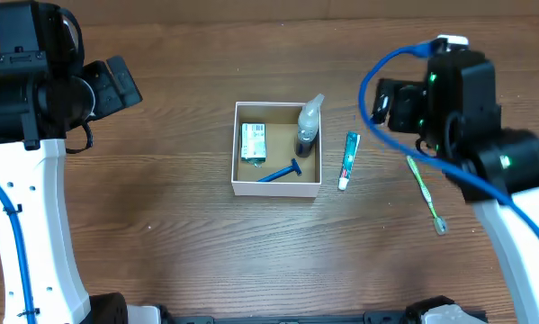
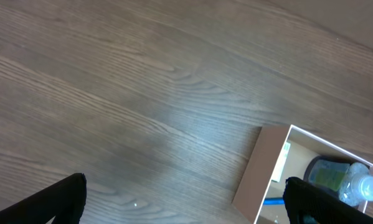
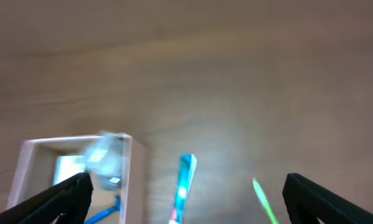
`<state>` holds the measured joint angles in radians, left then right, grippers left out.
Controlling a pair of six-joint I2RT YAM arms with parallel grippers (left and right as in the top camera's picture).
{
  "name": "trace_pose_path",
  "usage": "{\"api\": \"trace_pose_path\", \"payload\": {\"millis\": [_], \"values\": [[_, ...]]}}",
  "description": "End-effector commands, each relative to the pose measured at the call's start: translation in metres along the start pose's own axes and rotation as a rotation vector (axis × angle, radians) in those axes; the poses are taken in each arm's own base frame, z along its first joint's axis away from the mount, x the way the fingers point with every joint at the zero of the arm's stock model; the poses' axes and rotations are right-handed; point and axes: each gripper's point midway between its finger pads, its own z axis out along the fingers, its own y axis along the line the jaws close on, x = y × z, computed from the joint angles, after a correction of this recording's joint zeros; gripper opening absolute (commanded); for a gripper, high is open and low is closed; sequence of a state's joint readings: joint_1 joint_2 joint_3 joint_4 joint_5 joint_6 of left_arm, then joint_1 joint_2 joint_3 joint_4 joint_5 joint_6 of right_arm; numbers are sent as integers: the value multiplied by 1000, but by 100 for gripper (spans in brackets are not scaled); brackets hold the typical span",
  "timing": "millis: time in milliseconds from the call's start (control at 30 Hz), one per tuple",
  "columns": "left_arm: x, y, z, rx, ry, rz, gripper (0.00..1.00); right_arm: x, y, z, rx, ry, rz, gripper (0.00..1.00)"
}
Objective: Pack container
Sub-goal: 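Grasp the teal toothpaste tube with the right gripper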
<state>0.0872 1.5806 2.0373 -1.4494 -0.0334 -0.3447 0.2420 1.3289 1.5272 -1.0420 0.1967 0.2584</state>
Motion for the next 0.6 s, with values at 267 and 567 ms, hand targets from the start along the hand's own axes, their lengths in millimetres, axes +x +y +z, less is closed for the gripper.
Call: {"api": "trace_pose_path", "payload": {"millis": [267, 567], "values": [[1, 0, 0, 3, 7, -10, 100, 154, -15, 171, 92, 645, 92, 100], [1, 0, 0, 4, 8, -11, 100, 190, -11, 200, 79, 766, 104, 100]]}}
